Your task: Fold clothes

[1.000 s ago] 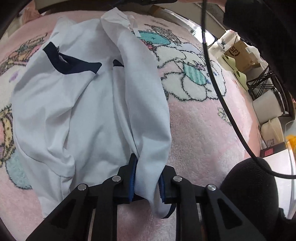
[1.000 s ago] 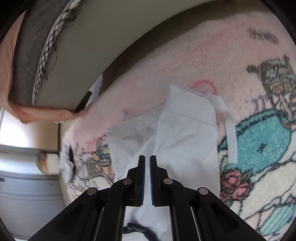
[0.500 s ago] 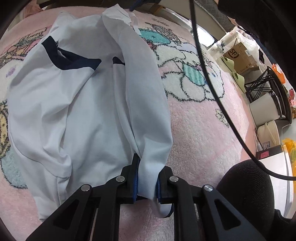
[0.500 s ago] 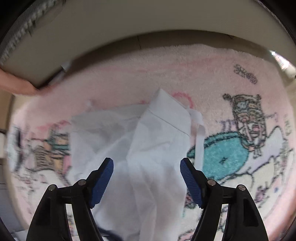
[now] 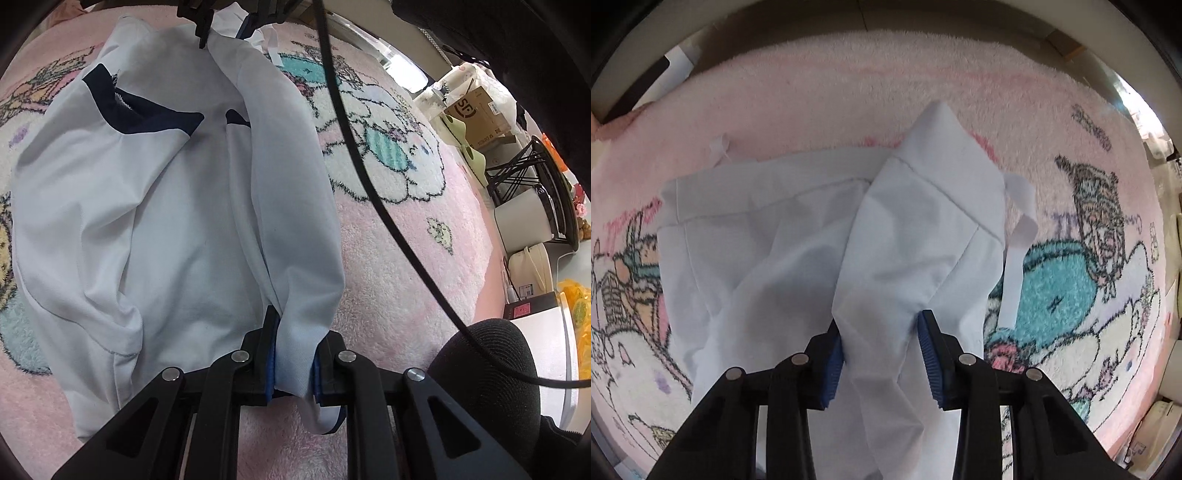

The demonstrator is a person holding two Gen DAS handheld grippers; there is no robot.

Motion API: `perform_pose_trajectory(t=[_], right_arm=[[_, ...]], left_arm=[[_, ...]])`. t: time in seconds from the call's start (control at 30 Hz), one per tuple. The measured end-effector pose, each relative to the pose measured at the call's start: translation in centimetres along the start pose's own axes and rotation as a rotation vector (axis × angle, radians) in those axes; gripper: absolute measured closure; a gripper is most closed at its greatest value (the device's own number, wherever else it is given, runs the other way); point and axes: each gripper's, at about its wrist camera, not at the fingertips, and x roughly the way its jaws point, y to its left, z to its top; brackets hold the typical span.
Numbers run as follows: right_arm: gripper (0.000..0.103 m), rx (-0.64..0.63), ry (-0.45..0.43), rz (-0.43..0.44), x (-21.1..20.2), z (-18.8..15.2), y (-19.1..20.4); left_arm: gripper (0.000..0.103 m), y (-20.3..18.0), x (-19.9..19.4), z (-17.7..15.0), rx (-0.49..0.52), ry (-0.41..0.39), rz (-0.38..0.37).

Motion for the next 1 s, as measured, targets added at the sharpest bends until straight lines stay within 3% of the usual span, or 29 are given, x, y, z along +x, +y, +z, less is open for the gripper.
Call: perform_pose_trajectory(t=[0.1,0.17,0.27,0.6,0.83,1.0], right_arm=[[0.077,-0.001,-0.006,0.001,-0.1,-0.2,-0.5],[0.089,0.003,-0.003,0.006,-0.1,-0.2,-0.9],[0.095,0.017,-0.009,0.019,-0.2,-0.3,-1.6],[0.098,-0.007,-0.06,0.038,-1.7,-1.0,-2.7],[0.098,-0.023,-0.098,0.024,-3.9,-1.2,-3.4],[0.098,-0.028,-0.124,0.019,-4.9,-0.7,-1.8]], left_arm=[[0.091,0.1,0.0,0.0,-0.009,0.003,-0.005],[0.091,0.2,-0.1,0.0,-0.008,0.004,-0.005],[0.091,0.0,0.0,0.1,0.008,0.002,0.0],[0.091,0.0,-0.8,0.2,-0.011,-0.007,-0.048],[0.091,1.3,-3.0,0.5,-0.11,-0.033,-0.154],[0.091,2.6,-4.6,0.3,-0.168,-0.066,-0.183]])
